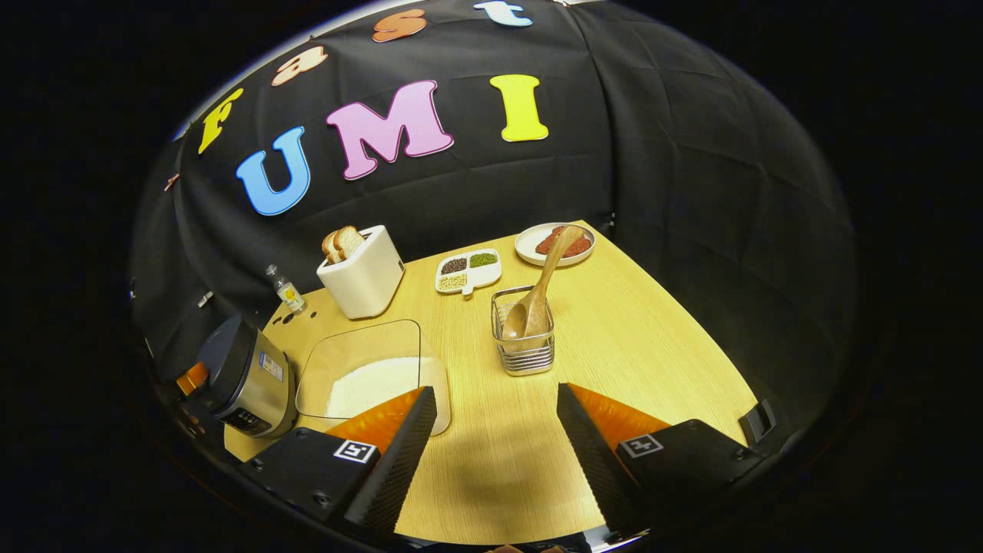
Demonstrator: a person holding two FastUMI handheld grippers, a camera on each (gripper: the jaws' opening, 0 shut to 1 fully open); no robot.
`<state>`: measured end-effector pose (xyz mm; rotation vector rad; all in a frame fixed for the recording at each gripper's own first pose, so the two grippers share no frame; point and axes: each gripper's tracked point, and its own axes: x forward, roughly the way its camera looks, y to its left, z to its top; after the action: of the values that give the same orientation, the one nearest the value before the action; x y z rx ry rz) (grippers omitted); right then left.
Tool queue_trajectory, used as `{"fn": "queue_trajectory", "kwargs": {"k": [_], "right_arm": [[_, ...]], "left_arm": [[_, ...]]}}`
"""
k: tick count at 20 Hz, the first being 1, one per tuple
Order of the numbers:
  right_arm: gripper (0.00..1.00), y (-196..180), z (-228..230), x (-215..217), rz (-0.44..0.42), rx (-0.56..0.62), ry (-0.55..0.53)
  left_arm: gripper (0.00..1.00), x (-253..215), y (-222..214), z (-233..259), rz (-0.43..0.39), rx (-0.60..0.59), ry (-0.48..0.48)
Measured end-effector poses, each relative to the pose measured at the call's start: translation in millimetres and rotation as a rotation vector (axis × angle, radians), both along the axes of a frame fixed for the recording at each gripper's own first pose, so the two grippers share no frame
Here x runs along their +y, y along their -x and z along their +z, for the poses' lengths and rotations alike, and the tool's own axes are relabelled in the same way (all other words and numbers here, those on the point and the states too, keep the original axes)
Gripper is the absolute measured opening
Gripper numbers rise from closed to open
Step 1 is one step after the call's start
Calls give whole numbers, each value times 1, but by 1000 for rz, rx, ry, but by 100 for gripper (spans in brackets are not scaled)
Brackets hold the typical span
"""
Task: Close the left gripper, press the button to open the rice cooker; take a wooden spoon from the chopstick holder with the right hand, scoop a spoonful of rice and pour it into the rice cooker, then put the wooden spoon back into the chopstick holder.
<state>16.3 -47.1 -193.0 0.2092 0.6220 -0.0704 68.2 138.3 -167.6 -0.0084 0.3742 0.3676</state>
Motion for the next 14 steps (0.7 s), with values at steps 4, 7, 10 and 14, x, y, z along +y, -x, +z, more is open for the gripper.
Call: {"fn": "queue_trajectory", "kwargs": {"k": [4, 7, 10, 14], "right_arm": [[99, 10, 7, 6, -10, -15, 19], [99, 16, 27, 8, -37, -60, 35], [99, 17, 60, 10, -54, -140, 51], [98, 21, 126, 14, -11, -302, 125]], "left_arm": [[98, 0, -3, 0, -51, -12, -18], [99, -7, 2, 9, -121, -36, -12], [96, -35, 13, 42, -212, -109, -31], [95, -87, 41, 107, -311, -258, -30]]}}
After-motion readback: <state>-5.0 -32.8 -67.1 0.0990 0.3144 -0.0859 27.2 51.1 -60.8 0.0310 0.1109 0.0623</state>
